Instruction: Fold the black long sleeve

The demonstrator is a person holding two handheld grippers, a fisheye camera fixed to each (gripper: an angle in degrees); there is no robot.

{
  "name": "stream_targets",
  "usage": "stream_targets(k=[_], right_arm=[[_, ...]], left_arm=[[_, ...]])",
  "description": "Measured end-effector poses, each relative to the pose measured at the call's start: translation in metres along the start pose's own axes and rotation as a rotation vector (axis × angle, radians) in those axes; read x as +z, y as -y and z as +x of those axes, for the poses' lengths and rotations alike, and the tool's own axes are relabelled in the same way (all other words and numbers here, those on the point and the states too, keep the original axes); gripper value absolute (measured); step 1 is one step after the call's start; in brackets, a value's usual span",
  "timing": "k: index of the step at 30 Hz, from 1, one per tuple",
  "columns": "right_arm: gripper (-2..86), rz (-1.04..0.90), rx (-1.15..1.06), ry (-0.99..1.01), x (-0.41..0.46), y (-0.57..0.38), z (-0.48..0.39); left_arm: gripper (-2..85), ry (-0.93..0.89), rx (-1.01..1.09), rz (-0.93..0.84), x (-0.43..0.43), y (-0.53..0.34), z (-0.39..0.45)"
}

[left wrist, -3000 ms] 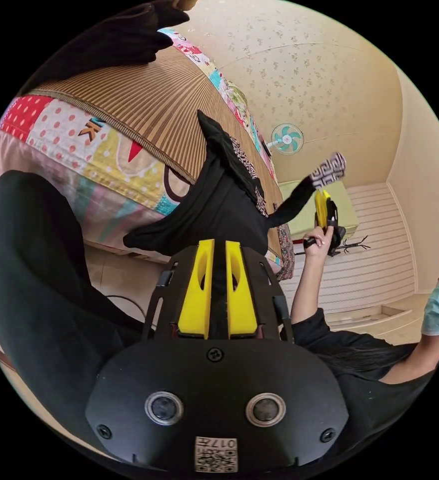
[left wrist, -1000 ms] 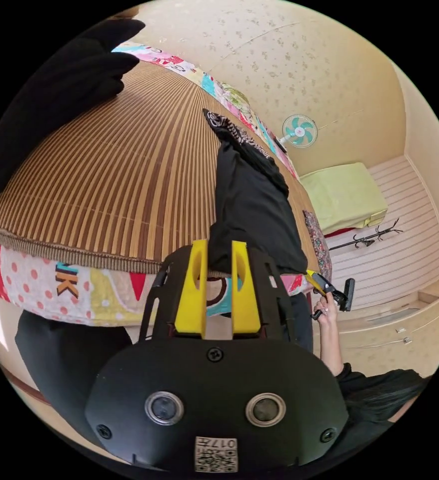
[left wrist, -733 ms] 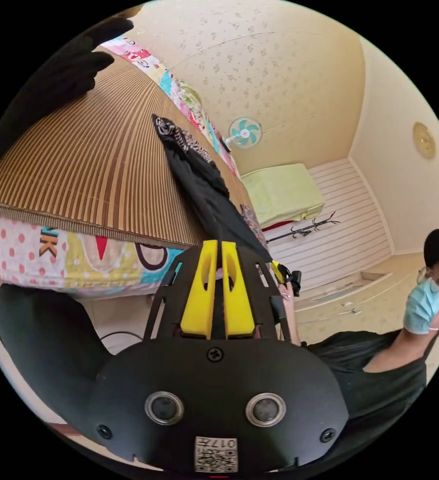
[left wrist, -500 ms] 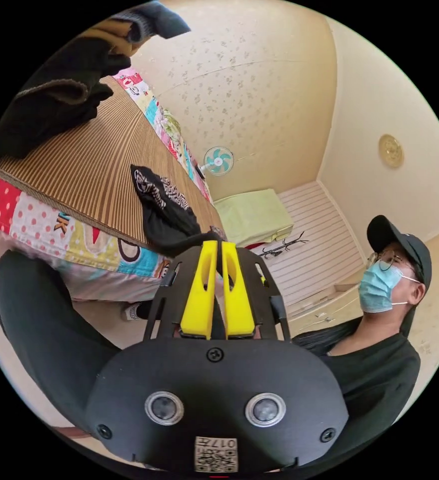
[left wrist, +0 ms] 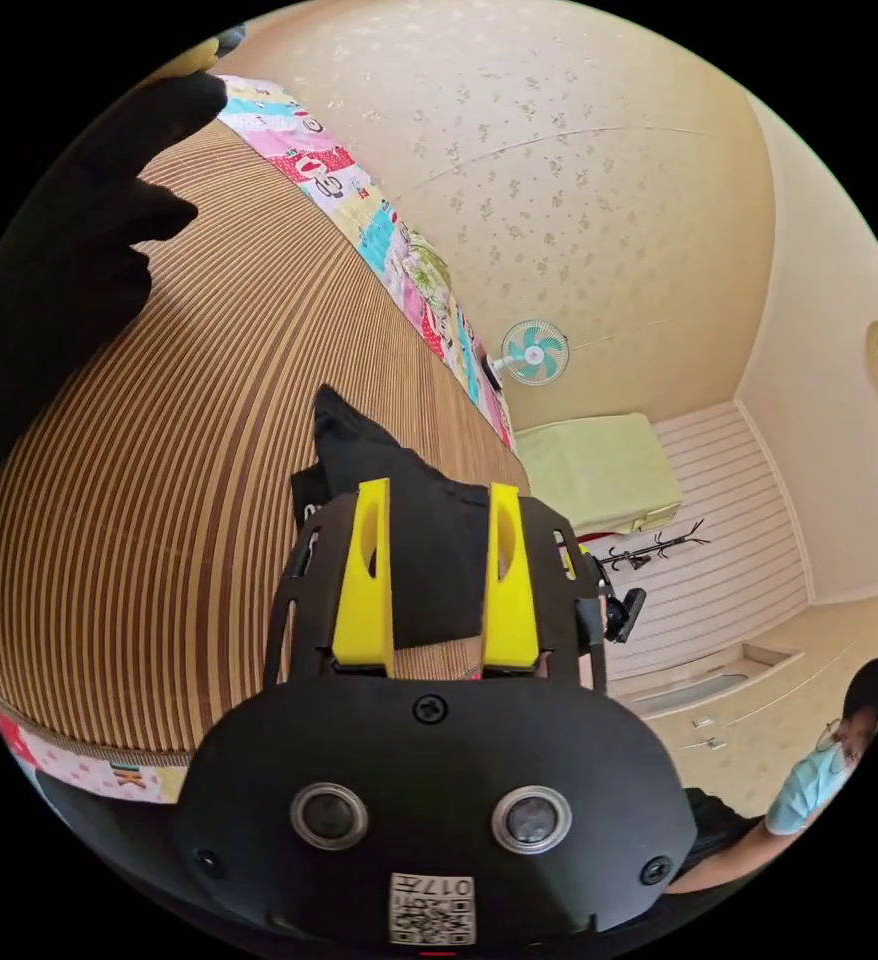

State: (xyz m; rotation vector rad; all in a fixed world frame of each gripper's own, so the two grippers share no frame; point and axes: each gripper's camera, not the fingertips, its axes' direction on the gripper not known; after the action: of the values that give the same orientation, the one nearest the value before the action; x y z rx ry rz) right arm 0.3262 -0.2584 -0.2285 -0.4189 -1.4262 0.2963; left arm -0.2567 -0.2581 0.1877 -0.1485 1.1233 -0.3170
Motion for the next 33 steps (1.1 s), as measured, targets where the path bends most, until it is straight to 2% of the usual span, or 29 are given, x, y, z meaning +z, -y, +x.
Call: stream_targets(k=[2, 4, 7, 9, 15, 18, 20, 21, 23, 26, 27, 30, 33], right_arm=[[5.9, -0.02, -0.051, 0.017, 0.012, -0.035, -0.018], [4.3, -0.04, -0.101, -0.055, 0.028, -0.074, -0.033], [2.5, -0.099, -0.193, -0.236, 0.064, -0.13, -0.043], [1.4, -0.238, -0.159, -0.394, 0.096, -0.155, -0.028], [0.4, -0.18, -0.108, -0.337, 0.081, -0.172, -0.012], [0.4, -0.127, -0.162, -0.335, 0.079, -0.177, -0.011], [0.5, -0.121, -0.151, -0.336, 0.075, -0.173, -0.011], [0.6, -0.117, -0.136, -0.332, 0.07, -0.17, -0.01], [0.9, -0.099, -0.095, -0.307, 0.058, -0.166, -0.005], [2.0, -0.023, 0.043, -0.234, 0.015, -0.158, 0.017], [2.9, 0.017, 0.111, -0.197, -0.009, -0.153, 0.028], [6.5, 0.066, 0.243, -0.097, -0.064, -0.152, 0.06], [8.4, 0.017, 0.355, -0.001, -0.095, -0.159, 0.091]], left_arm=[[16.1, 0.088, -0.022, -0.043, 0.01, -0.045, -0.016], [17.6, 0.092, -0.08, -0.044, 0.016, -0.084, -0.034], [16.4, -0.002, -0.213, -0.041, 0.033, -0.132, -0.064], [13.1, -0.086, -0.257, -0.033, 0.047, -0.147, -0.076], [6.1, -0.095, -0.337, 0.142, 0.06, -0.14, -0.071], [3.8, -0.186, -0.189, 0.216, 0.073, -0.114, -0.018], [3.7, -0.176, 0.079, 0.133, 0.108, -0.099, 0.066], [3.7, -0.173, 0.149, 0.099, 0.121, -0.1, 0.089], [4.0, -0.177, 0.388, -0.118, 0.185, -0.123, 0.169], [6.6, -0.19, 0.505, -0.4, 0.257, -0.18, 0.211], [7.1, -0.199, 0.514, -0.428, 0.262, -0.19, 0.211], [8.3, -0.23, 0.506, -0.381, 0.241, -0.221, 0.192], [8.9, -0.097, 0.367, -0.162, 0.186, -0.222, 0.144]])
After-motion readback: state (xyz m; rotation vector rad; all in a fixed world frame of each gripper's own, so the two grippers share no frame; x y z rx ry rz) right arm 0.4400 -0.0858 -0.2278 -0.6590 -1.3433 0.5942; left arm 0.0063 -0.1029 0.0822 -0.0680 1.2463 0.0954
